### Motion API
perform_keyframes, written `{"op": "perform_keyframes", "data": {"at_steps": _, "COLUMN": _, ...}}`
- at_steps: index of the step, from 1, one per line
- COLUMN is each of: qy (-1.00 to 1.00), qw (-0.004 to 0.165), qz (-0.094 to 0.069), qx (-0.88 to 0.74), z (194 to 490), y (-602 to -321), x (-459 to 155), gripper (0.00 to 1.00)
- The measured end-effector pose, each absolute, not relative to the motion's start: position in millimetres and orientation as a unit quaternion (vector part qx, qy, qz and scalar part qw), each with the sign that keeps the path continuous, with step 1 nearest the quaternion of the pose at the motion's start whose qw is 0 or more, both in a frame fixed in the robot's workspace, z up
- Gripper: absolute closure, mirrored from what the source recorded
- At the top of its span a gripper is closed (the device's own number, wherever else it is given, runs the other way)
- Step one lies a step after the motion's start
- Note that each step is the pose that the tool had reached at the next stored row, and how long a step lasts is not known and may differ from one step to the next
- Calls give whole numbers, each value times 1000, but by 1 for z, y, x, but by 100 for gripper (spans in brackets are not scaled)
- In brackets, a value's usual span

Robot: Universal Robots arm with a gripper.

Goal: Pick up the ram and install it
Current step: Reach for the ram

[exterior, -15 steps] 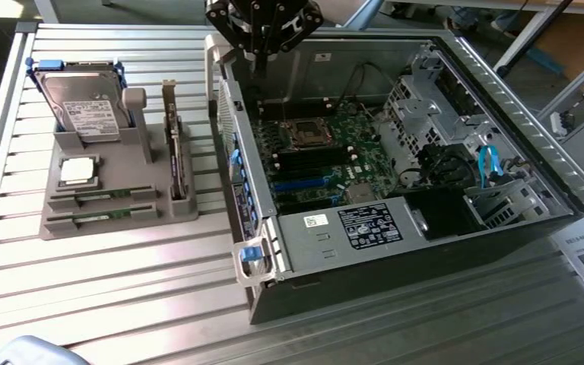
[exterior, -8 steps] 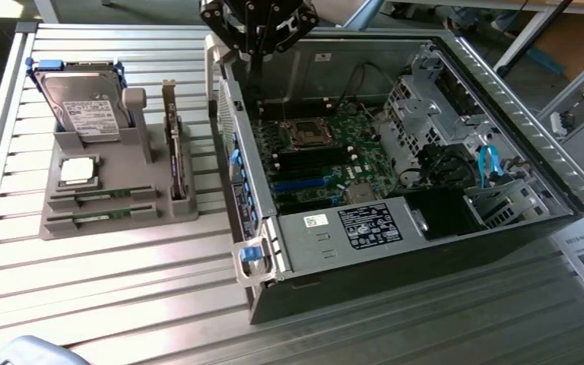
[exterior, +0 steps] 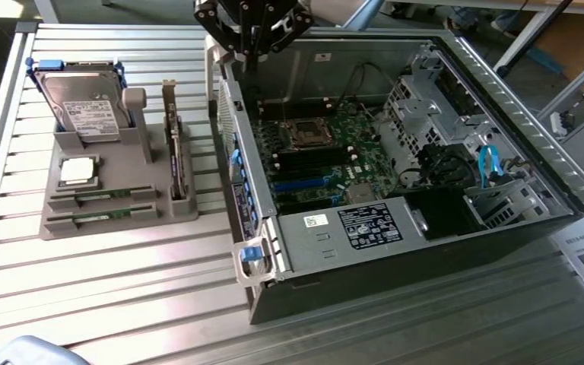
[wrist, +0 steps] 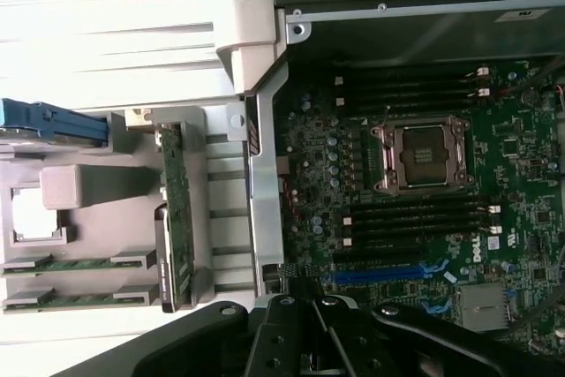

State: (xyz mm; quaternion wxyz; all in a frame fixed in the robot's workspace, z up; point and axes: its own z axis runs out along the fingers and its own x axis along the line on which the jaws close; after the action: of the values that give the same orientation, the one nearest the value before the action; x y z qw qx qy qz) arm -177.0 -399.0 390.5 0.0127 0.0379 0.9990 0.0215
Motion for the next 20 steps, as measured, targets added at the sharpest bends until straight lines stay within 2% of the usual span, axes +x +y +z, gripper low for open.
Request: {"op": "perform_keyframes", "data": {"at_steps": 20, "qy": 999, "qw": 13, "qz": 22, "qx": 38, "z": 389, "y": -399, "x": -206, "gripper": 90}}
